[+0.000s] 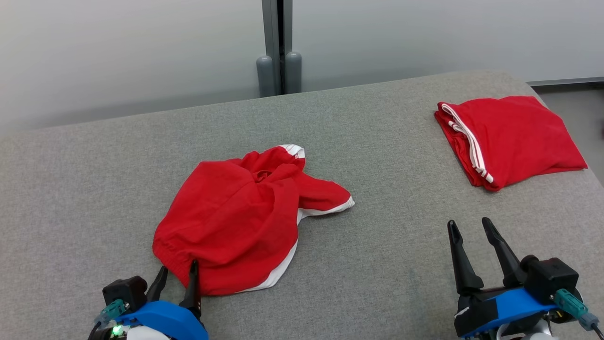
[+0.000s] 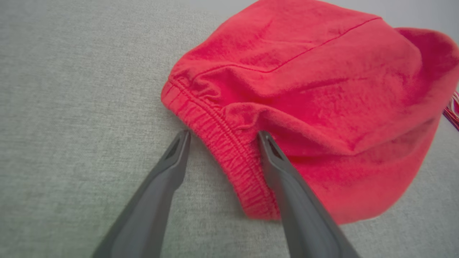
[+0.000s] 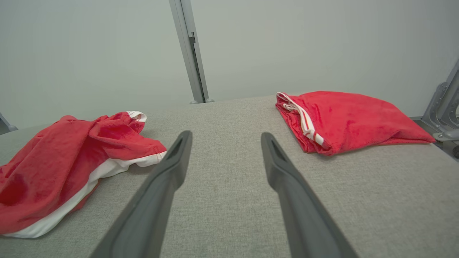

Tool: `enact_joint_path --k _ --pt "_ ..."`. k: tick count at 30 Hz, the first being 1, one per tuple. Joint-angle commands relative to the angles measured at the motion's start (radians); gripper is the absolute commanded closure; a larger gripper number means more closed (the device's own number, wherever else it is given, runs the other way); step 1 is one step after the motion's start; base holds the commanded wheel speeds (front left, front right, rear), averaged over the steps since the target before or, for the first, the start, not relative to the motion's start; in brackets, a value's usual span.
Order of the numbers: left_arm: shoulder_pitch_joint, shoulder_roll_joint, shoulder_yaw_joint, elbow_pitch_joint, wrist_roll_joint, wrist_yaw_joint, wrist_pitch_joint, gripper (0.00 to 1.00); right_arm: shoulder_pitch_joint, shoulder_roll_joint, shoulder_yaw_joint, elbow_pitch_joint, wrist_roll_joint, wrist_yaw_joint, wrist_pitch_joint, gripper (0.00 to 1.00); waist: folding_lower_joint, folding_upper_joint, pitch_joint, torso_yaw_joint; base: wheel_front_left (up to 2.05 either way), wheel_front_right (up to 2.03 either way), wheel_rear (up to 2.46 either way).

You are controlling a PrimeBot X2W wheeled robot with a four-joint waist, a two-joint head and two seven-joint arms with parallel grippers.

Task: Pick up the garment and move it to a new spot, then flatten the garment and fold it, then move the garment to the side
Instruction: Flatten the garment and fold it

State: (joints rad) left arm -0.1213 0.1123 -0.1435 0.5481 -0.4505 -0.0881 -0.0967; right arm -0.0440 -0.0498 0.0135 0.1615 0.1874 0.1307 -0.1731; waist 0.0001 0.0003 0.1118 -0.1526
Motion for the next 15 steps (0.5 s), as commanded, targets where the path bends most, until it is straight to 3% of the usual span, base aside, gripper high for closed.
enact_joint_path --k 1,4,5,6,7,15 --pt "-0.007 -0.003 0.002 0.004 -0.009 0.004 0.008 0.0 -0.014 -0.002 -0.003 0.003 0.0 0.0 -0.005 0.0 -0.0001 -0.0003 0.0 -0.001 0.0 0.0 0.0" --pt "-0.012 -0.003 -0.008 0.0 -0.018 -0.007 0.014 0.0 -0.015 -0.002 -0.003 0.002 -0.003 0.0 -0.002 0.0 -0.0001 -0.0003 -0.001 -0.001 0.0 0.0 0.0" --pt "-0.014 -0.005 -0.015 -0.001 -0.026 -0.012 0.02 0.5 -0.015 -0.002 -0.002 0.002 -0.003 0.0 -0.001 0.0 -0.0001 -0.0003 -0.002 -0.001 0.0 0.0 0.0" --pt "-0.02 -0.002 -0.02 -0.006 -0.026 -0.017 0.013 0.9 -0.015 -0.002 -0.001 0.002 -0.003 0.0 0.0 0.0 -0.0001 -0.0003 -0.003 -0.001 0.0 0.0 0.0" --pt "-0.025 0.005 -0.024 -0.008 -0.026 -0.021 0.006 1.0 -0.014 -0.002 0.0 0.001 -0.003 0.0 0.0 0.0 -0.0001 -0.0003 -0.004 -0.001 0.0 0.0 0.0" --pt "-0.069 0.038 -0.082 -0.083 0.027 -0.035 -0.083 1.0 -0.008 -0.002 0.0 -0.004 -0.006 0.0 0.005 0.0 -0.0001 -0.0003 -0.016 -0.004 0.0 0.0 0.0"
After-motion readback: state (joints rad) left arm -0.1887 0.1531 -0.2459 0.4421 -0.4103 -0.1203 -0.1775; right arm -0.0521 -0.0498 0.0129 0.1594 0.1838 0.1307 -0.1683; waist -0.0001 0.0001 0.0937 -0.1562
